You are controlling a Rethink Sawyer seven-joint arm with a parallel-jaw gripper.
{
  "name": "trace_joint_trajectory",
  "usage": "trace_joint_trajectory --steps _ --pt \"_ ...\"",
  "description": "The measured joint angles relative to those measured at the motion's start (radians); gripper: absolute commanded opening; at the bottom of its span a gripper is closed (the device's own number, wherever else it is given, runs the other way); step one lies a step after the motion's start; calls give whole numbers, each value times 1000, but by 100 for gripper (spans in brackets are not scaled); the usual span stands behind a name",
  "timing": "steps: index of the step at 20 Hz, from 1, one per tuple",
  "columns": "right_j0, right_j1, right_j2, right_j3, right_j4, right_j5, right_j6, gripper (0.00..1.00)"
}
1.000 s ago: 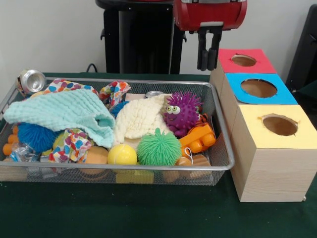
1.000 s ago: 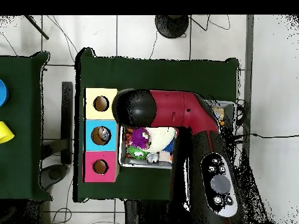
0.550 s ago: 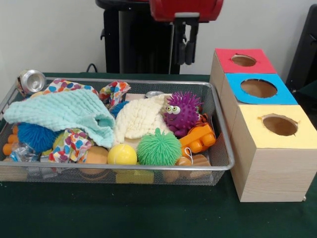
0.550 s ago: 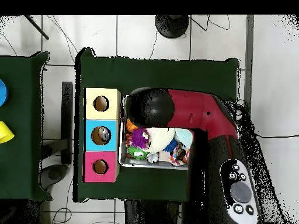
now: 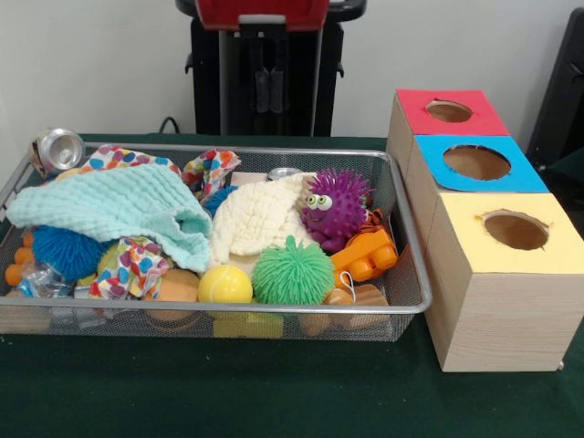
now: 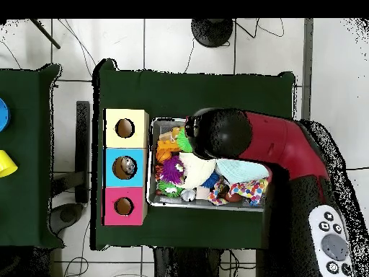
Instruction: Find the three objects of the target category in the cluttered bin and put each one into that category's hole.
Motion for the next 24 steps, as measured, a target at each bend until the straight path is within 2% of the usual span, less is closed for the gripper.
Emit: trace_joint_trajectory --steps 10,19,24 --pt "-7 0 2 -34 6 107 0 0" --pt "-15 0 8 -50 11 114 0 0" --pt "-41 0 10 -51 -16 114 0 0"
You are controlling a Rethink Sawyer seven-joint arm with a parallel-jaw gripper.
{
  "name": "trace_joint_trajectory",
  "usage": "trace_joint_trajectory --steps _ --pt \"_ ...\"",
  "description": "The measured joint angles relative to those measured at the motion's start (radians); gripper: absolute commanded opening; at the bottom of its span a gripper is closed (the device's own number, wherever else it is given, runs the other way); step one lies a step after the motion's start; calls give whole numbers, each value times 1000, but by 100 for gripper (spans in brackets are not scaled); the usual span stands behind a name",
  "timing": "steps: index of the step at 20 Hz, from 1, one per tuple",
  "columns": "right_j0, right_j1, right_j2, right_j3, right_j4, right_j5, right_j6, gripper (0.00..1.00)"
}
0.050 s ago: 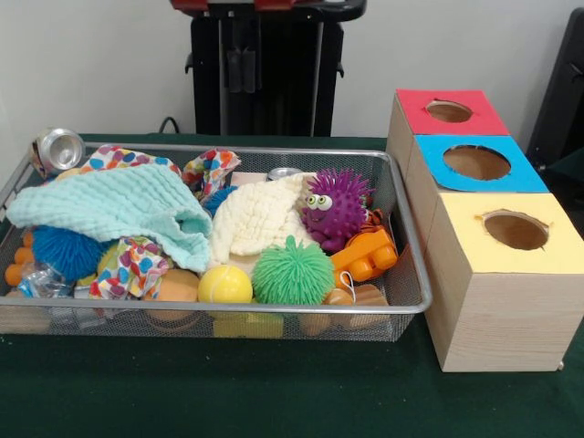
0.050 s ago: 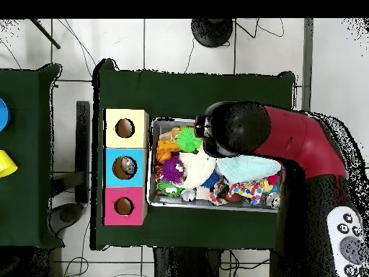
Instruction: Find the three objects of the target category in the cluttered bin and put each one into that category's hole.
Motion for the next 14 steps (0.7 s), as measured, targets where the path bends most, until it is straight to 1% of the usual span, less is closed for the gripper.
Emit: trace_joint_trajectory --steps 7,14 --pt "-46 1 6 -4 -33 0 0 0" --pt "-91 19 16 -38 -42 0 0 0"
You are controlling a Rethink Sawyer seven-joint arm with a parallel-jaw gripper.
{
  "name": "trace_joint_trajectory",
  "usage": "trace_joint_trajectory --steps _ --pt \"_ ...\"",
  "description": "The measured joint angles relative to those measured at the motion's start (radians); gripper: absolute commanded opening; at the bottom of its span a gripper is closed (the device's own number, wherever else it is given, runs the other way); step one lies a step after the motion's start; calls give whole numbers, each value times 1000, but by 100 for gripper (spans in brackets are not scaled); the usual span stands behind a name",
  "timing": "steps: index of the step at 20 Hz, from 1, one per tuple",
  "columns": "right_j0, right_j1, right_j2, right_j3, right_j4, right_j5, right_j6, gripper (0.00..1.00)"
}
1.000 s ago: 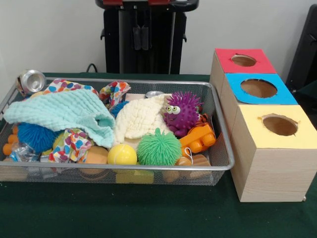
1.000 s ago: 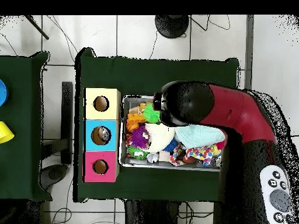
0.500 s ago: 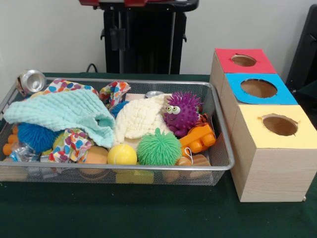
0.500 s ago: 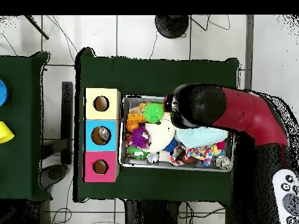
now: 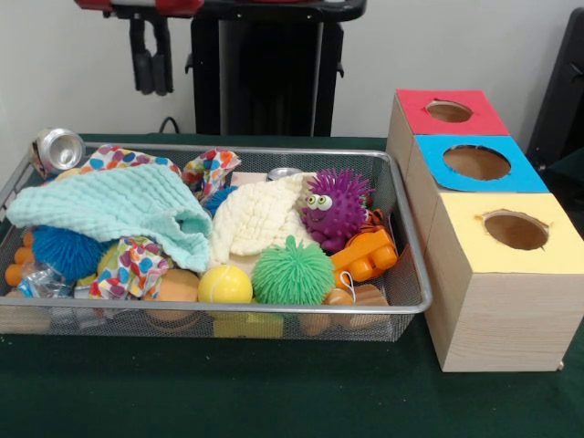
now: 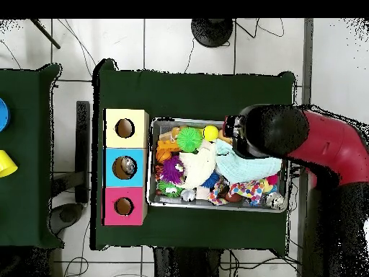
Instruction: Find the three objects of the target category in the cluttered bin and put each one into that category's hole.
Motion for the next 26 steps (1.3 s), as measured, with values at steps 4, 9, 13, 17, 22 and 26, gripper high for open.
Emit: trace_joint_trajectory --steps 4,9,13,17,22,26 --pt "-22 24 10 -30 -3 0 0 0" --pt "-42 50 20 -49 -17 0 0 0" --pt "-56 74 23 -63 -37 0 0 0" --pt "-60 87 24 -72 -49 0 0 0" --pt "-61 102 25 -83 -54 0 0 0" --pt "-61 119 29 -87 -56 -4 0 0"
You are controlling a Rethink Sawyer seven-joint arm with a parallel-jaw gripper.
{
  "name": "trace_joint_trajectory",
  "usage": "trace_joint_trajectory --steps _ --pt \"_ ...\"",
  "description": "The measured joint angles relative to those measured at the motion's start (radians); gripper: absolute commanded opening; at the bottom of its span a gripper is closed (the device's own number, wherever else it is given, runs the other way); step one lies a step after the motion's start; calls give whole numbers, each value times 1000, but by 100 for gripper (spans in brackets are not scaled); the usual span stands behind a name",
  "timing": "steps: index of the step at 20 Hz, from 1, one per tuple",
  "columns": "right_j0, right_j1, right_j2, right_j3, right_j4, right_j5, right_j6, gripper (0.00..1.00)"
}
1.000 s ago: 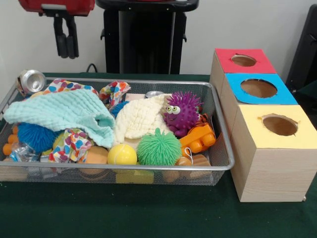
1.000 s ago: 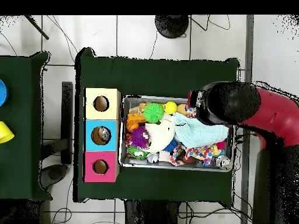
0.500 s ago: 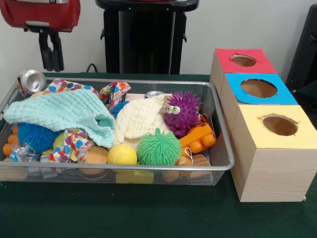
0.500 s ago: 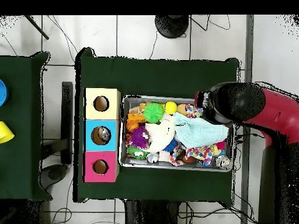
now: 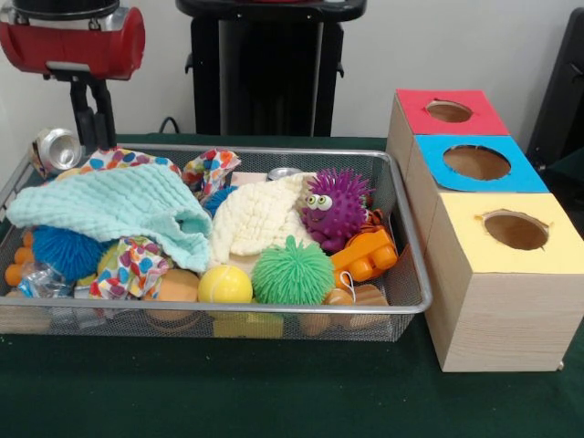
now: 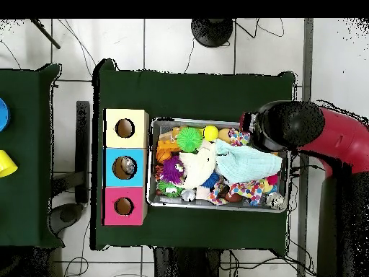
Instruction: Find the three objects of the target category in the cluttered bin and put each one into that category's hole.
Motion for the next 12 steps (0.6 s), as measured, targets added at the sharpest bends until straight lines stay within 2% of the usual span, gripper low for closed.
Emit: trace_joint_trajectory --steps 12 --pt "-24 83 19 1 -2 -98 0 0"
